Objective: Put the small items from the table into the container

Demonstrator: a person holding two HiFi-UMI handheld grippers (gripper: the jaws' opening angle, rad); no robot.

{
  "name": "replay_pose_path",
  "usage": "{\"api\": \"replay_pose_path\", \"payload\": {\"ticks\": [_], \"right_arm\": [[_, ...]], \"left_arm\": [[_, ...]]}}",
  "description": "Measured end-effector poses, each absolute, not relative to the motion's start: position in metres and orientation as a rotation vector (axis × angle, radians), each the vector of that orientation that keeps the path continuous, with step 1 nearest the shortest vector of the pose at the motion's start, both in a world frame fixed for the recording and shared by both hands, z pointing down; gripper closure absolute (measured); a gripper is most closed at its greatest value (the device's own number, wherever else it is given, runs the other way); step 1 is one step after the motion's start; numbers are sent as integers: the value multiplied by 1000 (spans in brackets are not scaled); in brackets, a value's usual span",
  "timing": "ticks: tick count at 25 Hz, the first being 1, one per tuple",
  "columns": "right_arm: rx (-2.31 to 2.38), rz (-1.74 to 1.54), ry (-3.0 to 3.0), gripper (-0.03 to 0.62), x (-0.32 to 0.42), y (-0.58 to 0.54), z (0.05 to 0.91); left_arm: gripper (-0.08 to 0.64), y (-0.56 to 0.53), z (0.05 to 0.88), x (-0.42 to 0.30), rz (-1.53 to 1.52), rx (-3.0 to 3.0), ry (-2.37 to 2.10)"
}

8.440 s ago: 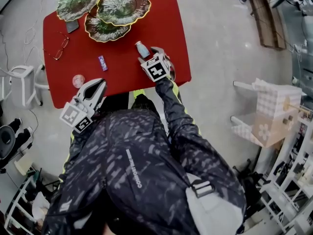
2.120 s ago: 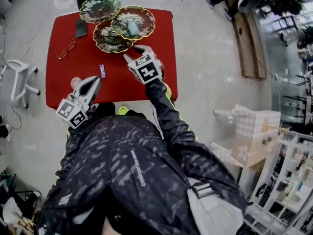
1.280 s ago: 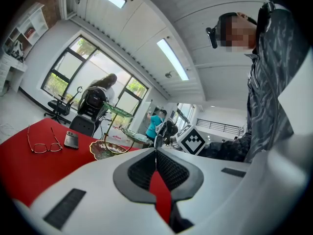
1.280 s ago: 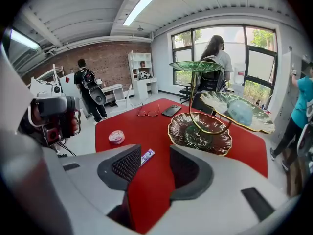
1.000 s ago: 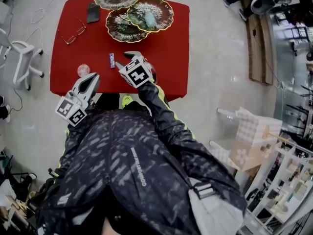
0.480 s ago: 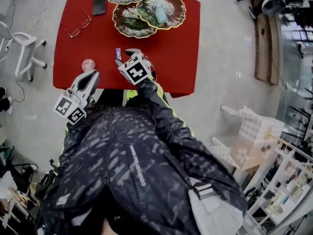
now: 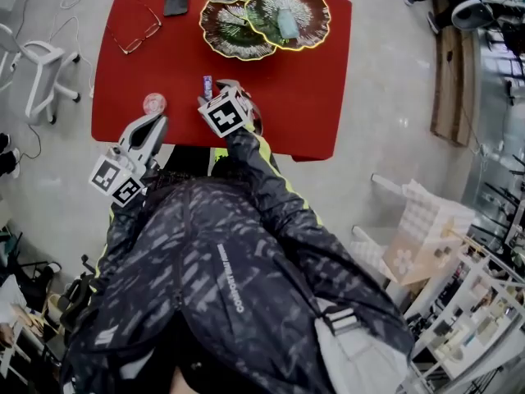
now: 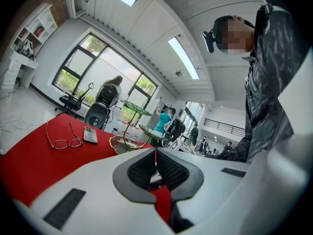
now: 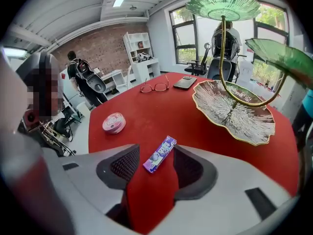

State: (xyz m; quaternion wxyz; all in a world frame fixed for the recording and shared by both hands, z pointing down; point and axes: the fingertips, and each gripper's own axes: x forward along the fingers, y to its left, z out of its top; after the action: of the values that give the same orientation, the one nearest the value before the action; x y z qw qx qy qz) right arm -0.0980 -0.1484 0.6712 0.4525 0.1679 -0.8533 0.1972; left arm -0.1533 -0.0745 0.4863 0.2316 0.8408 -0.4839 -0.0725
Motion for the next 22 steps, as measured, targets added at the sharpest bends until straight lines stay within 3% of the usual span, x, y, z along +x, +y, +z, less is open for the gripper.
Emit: {"api": "replay_pose_path", "payload": {"ticks": [22], "right_arm": [[426, 378, -2034, 390, -110, -156, 706]], "left_arm": [[548, -93, 501, -168, -189, 2274, -1309]]}}
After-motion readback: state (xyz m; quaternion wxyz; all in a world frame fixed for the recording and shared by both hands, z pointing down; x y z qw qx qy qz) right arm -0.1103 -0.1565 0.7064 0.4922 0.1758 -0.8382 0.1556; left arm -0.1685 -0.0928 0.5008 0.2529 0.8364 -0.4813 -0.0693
